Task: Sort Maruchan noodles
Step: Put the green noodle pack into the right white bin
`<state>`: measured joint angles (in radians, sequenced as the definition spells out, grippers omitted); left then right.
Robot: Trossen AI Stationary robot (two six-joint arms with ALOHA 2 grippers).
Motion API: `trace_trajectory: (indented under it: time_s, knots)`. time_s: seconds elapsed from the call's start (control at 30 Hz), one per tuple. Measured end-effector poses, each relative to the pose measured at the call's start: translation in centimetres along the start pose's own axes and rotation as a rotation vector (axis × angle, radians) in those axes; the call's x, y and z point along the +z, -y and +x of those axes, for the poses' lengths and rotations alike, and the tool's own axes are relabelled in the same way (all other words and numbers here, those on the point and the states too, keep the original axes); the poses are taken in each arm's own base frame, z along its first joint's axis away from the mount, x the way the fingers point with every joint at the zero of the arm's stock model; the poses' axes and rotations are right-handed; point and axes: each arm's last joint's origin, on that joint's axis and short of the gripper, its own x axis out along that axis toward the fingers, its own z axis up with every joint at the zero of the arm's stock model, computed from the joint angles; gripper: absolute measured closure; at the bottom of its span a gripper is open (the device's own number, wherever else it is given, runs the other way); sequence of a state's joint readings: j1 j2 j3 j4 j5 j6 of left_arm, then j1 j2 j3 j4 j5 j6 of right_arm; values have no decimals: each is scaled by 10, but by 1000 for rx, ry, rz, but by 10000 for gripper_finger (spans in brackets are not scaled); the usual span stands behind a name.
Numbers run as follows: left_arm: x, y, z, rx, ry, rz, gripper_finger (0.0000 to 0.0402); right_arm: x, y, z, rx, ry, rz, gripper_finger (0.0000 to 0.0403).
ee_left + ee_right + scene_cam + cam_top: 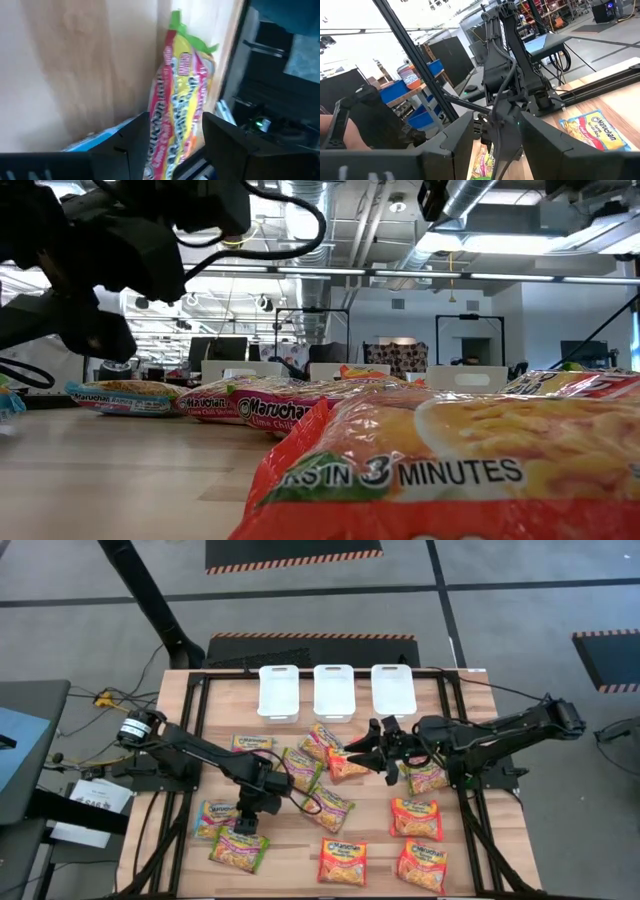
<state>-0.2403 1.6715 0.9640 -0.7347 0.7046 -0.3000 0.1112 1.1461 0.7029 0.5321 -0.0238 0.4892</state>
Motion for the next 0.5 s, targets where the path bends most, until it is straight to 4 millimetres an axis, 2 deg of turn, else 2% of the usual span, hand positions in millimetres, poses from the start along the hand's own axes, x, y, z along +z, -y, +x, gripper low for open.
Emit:
trace_trajectory:
  time_s: [0.37,0.5]
  knots:
    - [6,-9,23,9,-62,-39,236,-5,-8,0,34,-18,3,218]
    - [6,-6,27,-34,-85,-32,236,-6,-10,0,41,-23,4,218]
